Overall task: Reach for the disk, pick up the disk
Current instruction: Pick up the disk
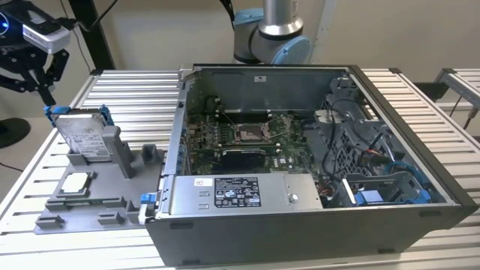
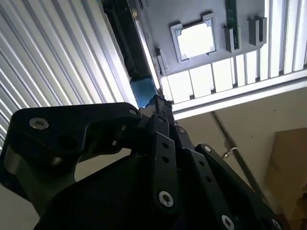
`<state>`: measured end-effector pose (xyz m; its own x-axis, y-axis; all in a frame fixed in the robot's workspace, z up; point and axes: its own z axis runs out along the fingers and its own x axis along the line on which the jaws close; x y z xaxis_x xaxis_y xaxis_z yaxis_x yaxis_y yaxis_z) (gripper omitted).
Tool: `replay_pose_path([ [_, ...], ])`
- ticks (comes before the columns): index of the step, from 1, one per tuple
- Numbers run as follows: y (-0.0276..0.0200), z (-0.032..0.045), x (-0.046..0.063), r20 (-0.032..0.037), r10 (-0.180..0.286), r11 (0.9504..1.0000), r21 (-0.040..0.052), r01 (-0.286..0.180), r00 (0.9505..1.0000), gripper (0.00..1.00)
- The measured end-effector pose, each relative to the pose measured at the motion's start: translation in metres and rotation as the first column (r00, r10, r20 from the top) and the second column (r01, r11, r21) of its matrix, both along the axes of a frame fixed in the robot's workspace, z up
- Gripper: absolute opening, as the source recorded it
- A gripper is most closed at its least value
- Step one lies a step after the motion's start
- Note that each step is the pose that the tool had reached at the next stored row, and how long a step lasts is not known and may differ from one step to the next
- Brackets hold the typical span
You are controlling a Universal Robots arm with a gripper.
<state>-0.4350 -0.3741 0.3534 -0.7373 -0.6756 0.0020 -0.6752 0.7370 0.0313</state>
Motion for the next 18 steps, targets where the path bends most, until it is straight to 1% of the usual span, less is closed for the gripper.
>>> replay_pose_path([
  [3, 0.0, 0.0, 0.0, -0.0001, 0.056, 0.9985, -0.0001, -0.056, 0.9985, 0.0],
  [5, 0.0, 0.0, 0.0, 0.0, 0.091, 0.9958, -0.0001, -0.091, 0.9958, 0.0],
  [7, 0.0, 0.0, 0.0, 0.0, 0.127, 0.9919, -0.0001, -0.127, 0.9919, 0.0],
  [9, 0.0, 0.0, 0.0, -0.0001, 0.163, 0.9867, -0.0002, -0.163, 0.9867, 0.0],
  [12, 0.0, 0.0, 0.0, -0.0001, 0.216, 0.9763, -0.0004, -0.216, 0.9763, 0.0],
  [14, 0.0, 0.0, 0.0, -0.0001, 0.252, 0.9678, -0.0006, -0.252, 0.9678, 0.0],
  [17, 0.0, 0.0, 0.0, -0.0002, 0.305, 0.9525, -0.0008, -0.305, 0.9525, 0.0],
  [18, 0.0, 0.0, 0.0, -0.0002, 0.322, 0.9466, -0.0009, -0.322, 0.9466, 0.0],
])
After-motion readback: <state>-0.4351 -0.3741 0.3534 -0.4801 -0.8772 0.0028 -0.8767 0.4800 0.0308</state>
